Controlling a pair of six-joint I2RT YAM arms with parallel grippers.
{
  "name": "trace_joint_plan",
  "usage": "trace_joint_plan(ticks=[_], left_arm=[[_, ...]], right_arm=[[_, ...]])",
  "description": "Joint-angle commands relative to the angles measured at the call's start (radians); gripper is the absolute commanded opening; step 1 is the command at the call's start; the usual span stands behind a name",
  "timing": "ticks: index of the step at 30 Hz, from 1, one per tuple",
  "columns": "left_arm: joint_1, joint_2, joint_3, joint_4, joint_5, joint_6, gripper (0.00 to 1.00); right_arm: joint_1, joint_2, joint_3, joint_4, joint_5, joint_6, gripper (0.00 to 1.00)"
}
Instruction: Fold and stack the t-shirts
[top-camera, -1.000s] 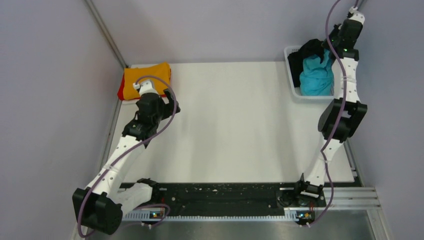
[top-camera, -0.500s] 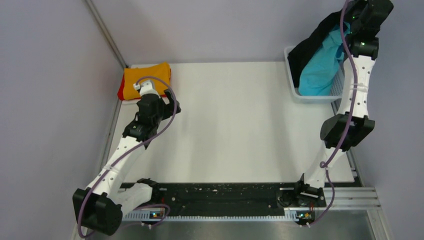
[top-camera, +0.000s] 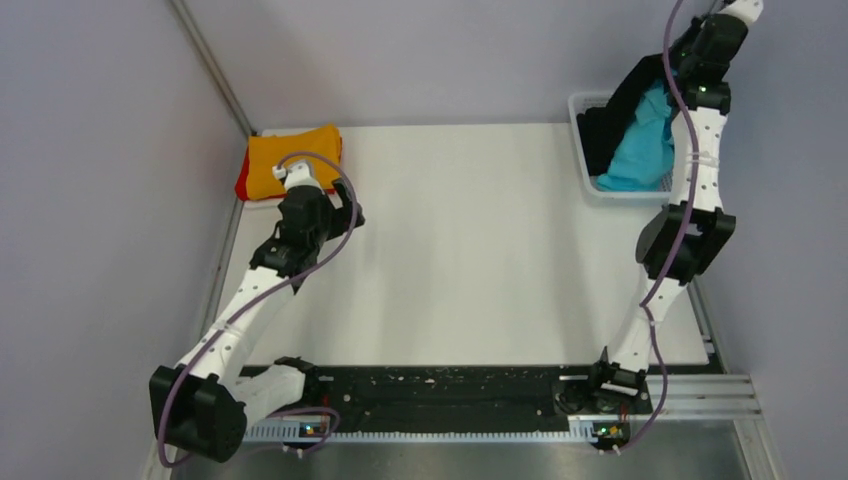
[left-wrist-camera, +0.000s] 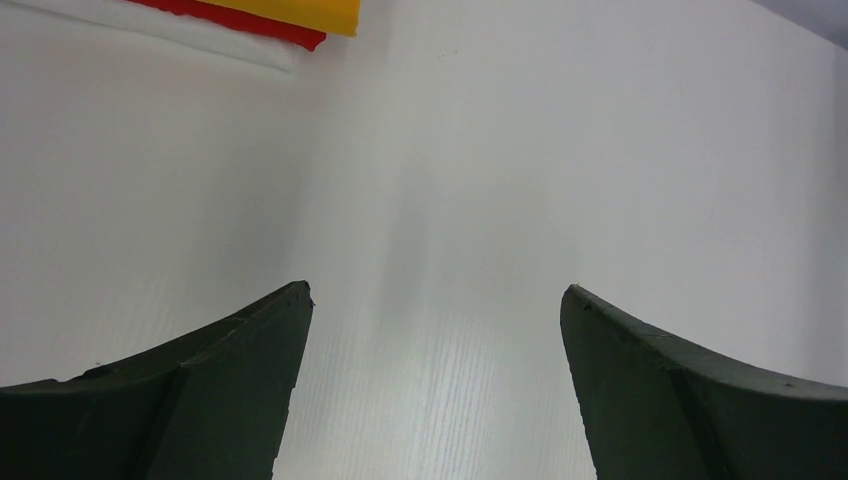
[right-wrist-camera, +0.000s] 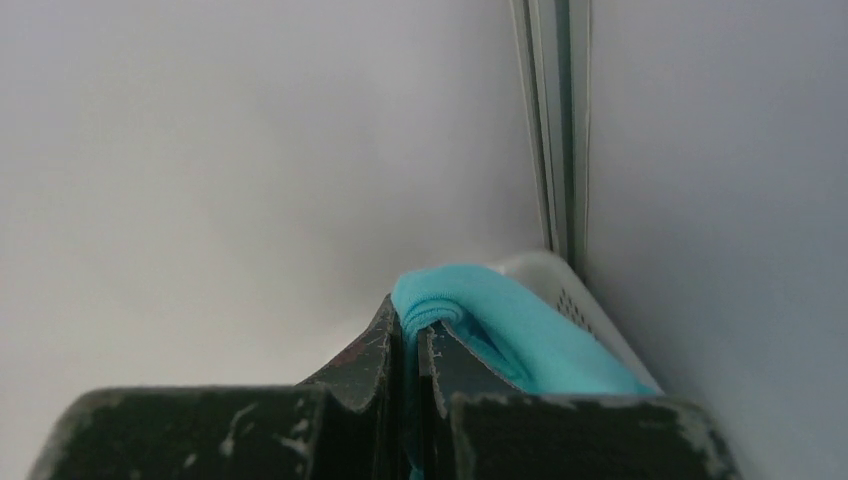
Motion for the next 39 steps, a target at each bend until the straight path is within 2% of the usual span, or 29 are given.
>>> trace_joint_plan(ticks=[1,2,3,5,6,7,10,14,19,23,27,33,39], left_arm=[[0.005,0.020,0.037,0.019,0.007,0.003,0.99],[0.005,0.025,0.040,0.015,0.009,0.004,0.99],[0.005,0.030,0.042,0.015,0.010,0.005,0.99],[0.004,0.040,0.045,0.013,0.012,0.007,0.99],[0.006,0.044,0.047,0.014,0.012,0.009,0.99],[0.005,0.047,0.048,0.014,0.011,0.010,0.99],[0.005,0.057,0.051,0.011,0.012,0.012,0.99],[0.005,0.063,0.040,0.012,0.013,0.012,0.99],[0.005,0.067,0.032,0.018,0.020,0.017,0.99],[0.005,0.077,0.033,0.020,0.028,0.014,0.99],[0.005,0.074,0.023,0.025,0.025,0.012,0.99],[0.005,0.084,0.030,0.018,0.015,0.011,0.99],[0.004,0.107,0.055,0.008,0.008,0.018,0.99]], right_arm=[[0.006,0.144,0.027,-0.134,-0.012,0.019,0.00],[0.005,0.166,0.035,-0.158,-0.023,0.017,0.03],[0.006,0.187,0.044,-0.178,-0.046,0.010,0.15],[0.006,0.205,0.054,-0.214,-0.097,-0.016,0.49],[0.007,0.203,0.051,-0.227,-0.103,-0.027,0.63],[0.006,0.193,0.043,-0.236,-0.094,-0.041,0.72],[0.006,0.128,-0.025,-0.244,0.013,-0.086,0.88],[-0.001,0.029,-0.181,-0.237,0.117,-0.137,0.92],[-0.024,-0.049,-0.329,-0.222,0.127,-0.144,0.93],[-0.044,-0.071,-0.390,-0.192,0.102,-0.134,0.93],[-0.074,-0.084,-0.458,-0.145,0.009,-0.111,0.92],[-0.093,-0.022,-0.467,-0.136,-0.014,-0.076,0.85],[-0.093,0.095,-0.382,-0.130,-0.055,-0.034,0.78]])
